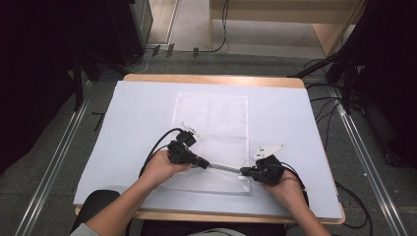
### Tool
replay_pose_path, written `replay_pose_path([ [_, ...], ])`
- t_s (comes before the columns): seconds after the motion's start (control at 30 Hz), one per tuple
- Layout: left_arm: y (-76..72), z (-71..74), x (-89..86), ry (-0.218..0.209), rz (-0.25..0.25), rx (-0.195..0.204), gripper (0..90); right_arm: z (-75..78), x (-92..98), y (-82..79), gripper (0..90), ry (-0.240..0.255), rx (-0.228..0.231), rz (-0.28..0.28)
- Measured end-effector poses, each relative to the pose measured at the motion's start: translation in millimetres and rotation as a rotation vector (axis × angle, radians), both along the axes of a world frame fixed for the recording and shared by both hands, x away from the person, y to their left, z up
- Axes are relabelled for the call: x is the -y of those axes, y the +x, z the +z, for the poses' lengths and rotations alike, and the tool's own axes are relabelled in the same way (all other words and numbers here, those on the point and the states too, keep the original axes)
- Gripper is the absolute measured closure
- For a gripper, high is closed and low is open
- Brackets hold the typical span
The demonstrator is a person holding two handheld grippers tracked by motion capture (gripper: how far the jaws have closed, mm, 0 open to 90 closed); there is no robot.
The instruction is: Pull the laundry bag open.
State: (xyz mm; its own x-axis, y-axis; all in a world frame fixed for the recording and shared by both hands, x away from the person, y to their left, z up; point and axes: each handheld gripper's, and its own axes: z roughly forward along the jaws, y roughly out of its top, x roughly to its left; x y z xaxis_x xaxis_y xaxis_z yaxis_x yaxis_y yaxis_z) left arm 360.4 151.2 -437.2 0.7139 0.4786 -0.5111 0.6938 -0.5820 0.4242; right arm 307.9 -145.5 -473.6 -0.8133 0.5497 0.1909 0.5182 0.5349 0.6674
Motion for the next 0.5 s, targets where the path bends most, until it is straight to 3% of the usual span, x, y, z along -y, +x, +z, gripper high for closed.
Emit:
replay_pose_path([
  [0.27,0.9,1.1,-17.8,0.001,0.032,-0.002,88.0,0.0,0.1,0.6,90.0,0.001,-0.003,0.003],
  [0.5,-1.0,2.5,-24.7,0.002,0.029,0.002,88.1,0.0,0.3,1.2,90.0,0.002,-0.007,0.008],
])
